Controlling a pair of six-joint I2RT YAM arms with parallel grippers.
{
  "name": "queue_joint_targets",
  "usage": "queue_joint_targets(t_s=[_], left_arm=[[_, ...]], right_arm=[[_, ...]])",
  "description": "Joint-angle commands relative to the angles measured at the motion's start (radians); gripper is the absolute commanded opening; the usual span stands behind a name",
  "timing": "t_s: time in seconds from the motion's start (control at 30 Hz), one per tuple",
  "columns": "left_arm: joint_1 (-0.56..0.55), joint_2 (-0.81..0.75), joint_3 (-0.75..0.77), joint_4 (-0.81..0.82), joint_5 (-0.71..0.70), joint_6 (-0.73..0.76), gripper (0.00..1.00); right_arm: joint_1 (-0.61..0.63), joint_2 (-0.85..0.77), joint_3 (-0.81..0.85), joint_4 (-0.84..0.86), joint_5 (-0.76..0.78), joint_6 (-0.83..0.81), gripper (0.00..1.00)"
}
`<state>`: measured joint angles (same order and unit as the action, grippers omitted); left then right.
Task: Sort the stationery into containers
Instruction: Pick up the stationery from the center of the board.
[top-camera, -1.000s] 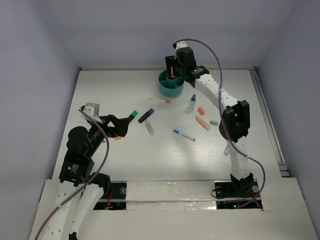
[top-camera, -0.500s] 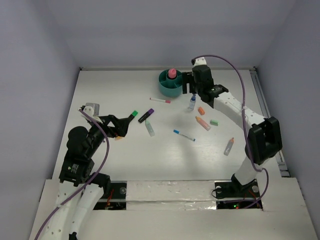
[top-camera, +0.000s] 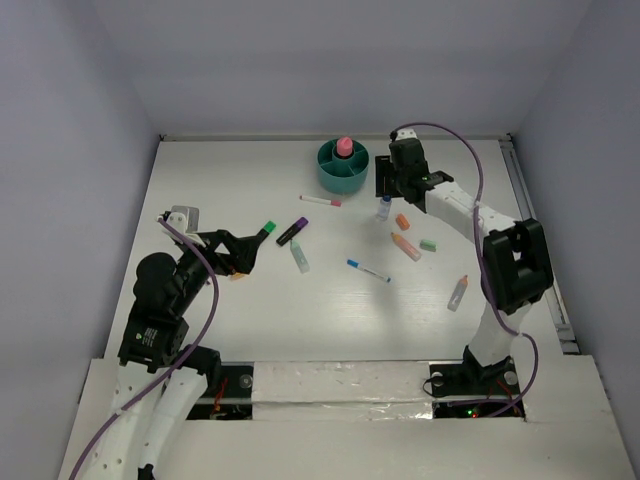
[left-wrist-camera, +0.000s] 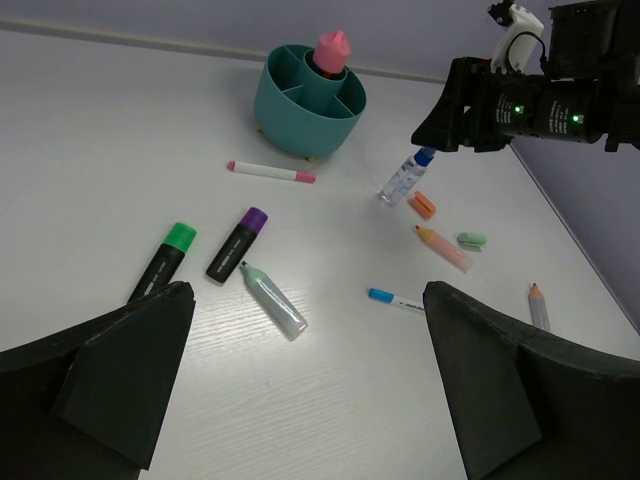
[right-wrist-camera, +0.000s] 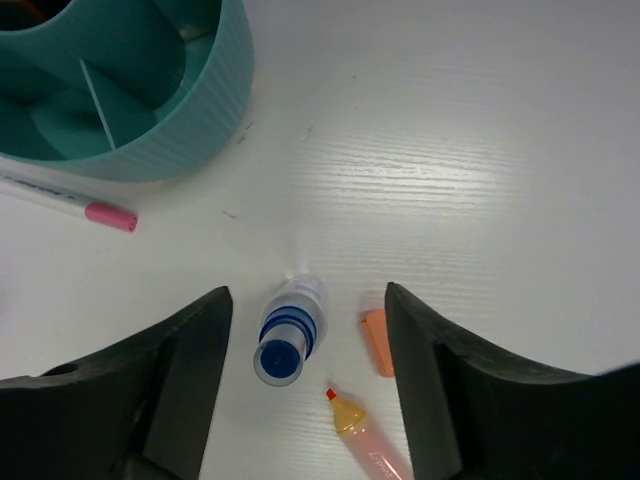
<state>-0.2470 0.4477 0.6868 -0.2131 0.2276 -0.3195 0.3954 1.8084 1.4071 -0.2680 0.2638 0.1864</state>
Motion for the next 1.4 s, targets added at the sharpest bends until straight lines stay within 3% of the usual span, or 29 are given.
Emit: queue_joint_targets(t_s=[0.0, 0.13, 0.17, 0.23, 0.37, 0.5, 0.73, 0.83, 1.13, 1.17, 1.23, 1.3, 1.37], left_arm=[[0.003, 0.006, -0.003, 0.054, 0.006, 0.007, 0.99], [0.003, 0.008, -0.003, 0.054, 0.007, 0.007, 0.99], [0.003, 0.008, -0.003, 0.054, 0.009, 0.007, 0.99], [0.003, 0.008, -0.003, 0.054, 0.009, 0.007, 0.99], [0.003, 0.006, -0.003, 0.055, 0.012, 0.007, 0.99], [0.003, 0.006, -0.003, 0.055, 0.016, 0.008, 0.99], [0.003, 0.003, -0.003, 0.057, 0.016, 0.007, 0.99], [0.003, 0.002, -0.003, 0.055, 0.018, 0.007, 0.99], [0.003, 0.002, -0.003, 0.057, 0.015, 0.008, 0.99], [0.003, 0.0, -0.003, 0.057, 0.015, 0.008, 0.99], [0.003, 0.0, -0.003, 0.055, 0.016, 0.008, 0.99], [0.003, 0.0, -0.003, 0.057, 0.015, 0.008, 0.99], [0.003, 0.0, -0.003, 0.057, 0.015, 0.008, 0.99]], right_arm=[[0.002, 0.005, -0.006, 0.041, -0.038, 0.019, 0.65], [0.002, -0.001, -0.014, 0.042, -0.049, 0.019, 0.63], [0.002, -0.003, -0.017, 0.044, -0.051, 0.019, 0.57], [0.002, -0.001, -0.013, 0.032, -0.054, 0.022, 0.55], [0.002, 0.0, -0.013, 0.001, -0.06, 0.033, 0.61], [0.002, 0.0, -0.023, 0.0, -0.063, 0.035, 0.61], [0.002, -0.003, -0.028, -0.016, -0.058, 0.048, 0.56], [0.002, -0.009, -0.034, -0.016, -0.061, 0.051, 0.47], [0.002, -0.004, -0.036, -0.03, -0.07, 0.058, 0.44], [0.002, -0.004, -0.037, -0.03, -0.072, 0.059, 0.37], [0.002, -0.007, -0.039, -0.028, -0.072, 0.059, 0.34], [0.002, -0.011, -0.04, -0.023, -0.077, 0.058, 0.2], [0.002, -0.018, -0.04, -0.02, -0.077, 0.056, 0.16]])
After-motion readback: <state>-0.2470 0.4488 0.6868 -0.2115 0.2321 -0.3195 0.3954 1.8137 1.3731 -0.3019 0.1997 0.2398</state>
